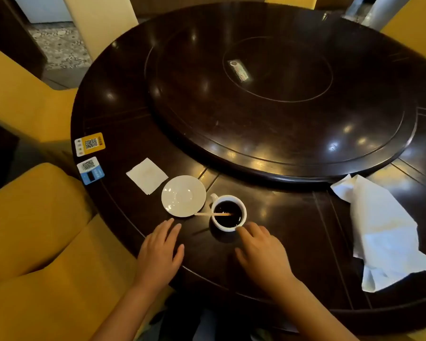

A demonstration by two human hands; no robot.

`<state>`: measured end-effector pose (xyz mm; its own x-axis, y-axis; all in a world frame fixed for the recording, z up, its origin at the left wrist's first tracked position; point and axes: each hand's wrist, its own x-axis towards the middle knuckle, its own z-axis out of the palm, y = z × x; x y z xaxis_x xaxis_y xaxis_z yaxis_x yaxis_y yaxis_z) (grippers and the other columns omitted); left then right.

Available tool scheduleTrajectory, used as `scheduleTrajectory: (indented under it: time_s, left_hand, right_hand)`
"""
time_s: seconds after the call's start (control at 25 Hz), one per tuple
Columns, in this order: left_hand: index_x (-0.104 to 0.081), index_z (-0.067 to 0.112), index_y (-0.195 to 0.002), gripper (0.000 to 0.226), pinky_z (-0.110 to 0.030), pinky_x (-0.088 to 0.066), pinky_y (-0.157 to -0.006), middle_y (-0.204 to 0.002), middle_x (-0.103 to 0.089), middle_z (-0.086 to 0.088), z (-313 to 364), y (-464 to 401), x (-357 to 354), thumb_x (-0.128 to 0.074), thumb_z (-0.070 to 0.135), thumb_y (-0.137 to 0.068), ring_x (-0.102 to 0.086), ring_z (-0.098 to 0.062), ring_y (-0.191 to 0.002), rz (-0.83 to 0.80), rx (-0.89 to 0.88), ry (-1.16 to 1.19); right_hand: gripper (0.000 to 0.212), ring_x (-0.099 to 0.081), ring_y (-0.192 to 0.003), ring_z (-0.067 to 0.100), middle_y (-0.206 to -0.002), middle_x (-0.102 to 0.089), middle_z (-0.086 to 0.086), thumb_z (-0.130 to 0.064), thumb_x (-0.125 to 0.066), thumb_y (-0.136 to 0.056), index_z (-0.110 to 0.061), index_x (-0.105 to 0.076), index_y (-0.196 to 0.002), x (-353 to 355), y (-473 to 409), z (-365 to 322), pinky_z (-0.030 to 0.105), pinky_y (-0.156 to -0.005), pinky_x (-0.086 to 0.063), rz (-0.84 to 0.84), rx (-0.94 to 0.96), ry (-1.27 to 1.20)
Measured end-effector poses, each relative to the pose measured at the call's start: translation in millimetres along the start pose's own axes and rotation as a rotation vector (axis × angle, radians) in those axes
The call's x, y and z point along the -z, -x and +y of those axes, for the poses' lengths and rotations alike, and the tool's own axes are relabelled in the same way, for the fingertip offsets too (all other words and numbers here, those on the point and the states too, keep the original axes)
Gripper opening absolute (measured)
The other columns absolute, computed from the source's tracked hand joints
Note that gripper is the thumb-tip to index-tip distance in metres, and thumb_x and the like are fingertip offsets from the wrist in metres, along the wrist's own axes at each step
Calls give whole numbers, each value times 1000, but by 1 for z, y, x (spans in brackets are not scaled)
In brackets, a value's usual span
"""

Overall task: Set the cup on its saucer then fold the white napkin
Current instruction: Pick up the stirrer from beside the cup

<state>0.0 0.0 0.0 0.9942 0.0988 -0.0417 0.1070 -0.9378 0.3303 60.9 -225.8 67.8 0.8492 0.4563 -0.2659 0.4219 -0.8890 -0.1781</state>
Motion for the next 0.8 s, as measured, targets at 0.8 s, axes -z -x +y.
scheduleTrajectory:
  time_s: [0.8]
  left_hand:
    - [-37,20,-141,62,-51,-22,-109,-150,-35,-9,-20,-4,-69,-35,50,-87,-22,-25,-140,-166,94,-86]
  right_hand:
    - [22,-61,-98,26,-103,-69,8,-16,-69,-81,-15,-70,-103,-26,-90,-17,42,-90,-45,180,240,-57]
